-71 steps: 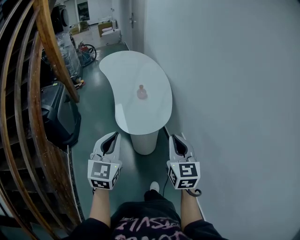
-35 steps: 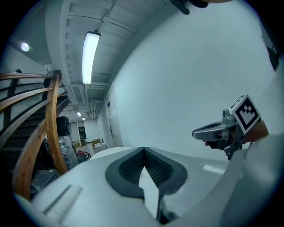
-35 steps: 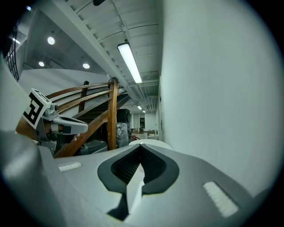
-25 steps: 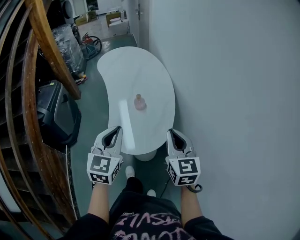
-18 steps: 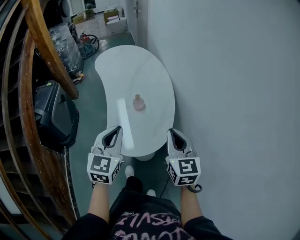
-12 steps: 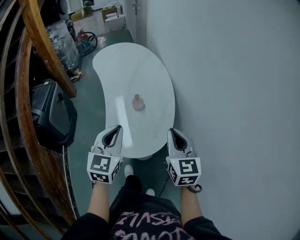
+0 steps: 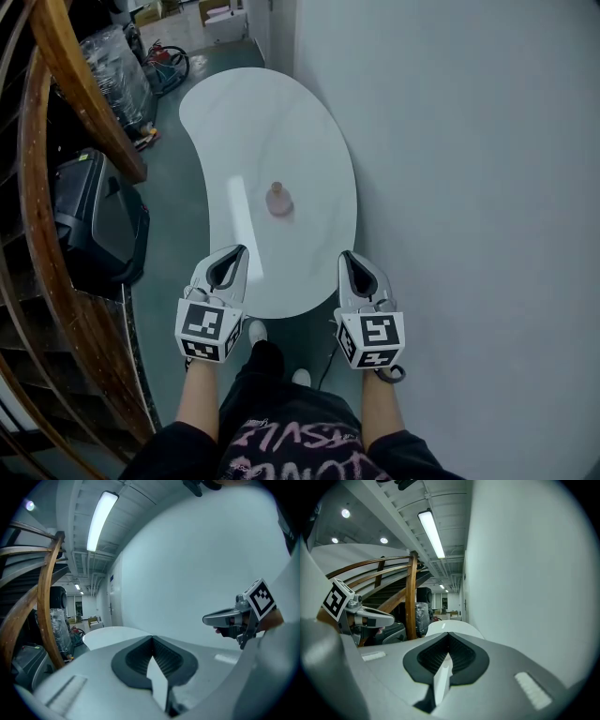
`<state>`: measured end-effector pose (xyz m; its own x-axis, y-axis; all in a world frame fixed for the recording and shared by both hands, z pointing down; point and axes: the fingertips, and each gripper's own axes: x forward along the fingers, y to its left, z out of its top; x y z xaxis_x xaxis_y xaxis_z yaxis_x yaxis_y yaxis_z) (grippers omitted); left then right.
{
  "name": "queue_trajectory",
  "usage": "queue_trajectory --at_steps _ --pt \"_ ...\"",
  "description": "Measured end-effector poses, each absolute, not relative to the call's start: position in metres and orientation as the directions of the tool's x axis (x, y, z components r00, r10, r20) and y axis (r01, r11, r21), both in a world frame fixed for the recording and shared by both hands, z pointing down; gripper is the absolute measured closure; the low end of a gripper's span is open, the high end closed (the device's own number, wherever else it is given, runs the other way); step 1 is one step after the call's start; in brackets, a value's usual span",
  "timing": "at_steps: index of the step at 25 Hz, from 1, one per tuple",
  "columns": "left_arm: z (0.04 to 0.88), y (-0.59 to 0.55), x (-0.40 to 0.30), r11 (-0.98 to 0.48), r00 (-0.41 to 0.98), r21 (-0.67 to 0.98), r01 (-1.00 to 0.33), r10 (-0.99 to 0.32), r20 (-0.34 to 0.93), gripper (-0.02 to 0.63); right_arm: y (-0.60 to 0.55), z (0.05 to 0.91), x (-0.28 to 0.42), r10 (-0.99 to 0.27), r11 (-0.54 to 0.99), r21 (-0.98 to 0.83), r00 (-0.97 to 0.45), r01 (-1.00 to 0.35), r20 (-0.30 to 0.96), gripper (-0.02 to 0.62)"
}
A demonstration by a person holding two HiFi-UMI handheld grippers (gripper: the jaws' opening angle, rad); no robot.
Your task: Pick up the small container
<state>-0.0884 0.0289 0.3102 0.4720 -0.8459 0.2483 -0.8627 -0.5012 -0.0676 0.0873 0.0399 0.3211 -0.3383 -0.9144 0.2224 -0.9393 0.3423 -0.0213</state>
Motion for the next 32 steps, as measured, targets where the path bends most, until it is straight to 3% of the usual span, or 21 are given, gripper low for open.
queue_trajectory --at_steps 32 --pt "0.335 -0.115 -0.131 -0.627 0.606 0.020 -0.779 -0.743 0.285 0.606 -0.076 0.332 0.034 -0.926 0.223 0.002 -0.211 -0.975 0.312 0.581"
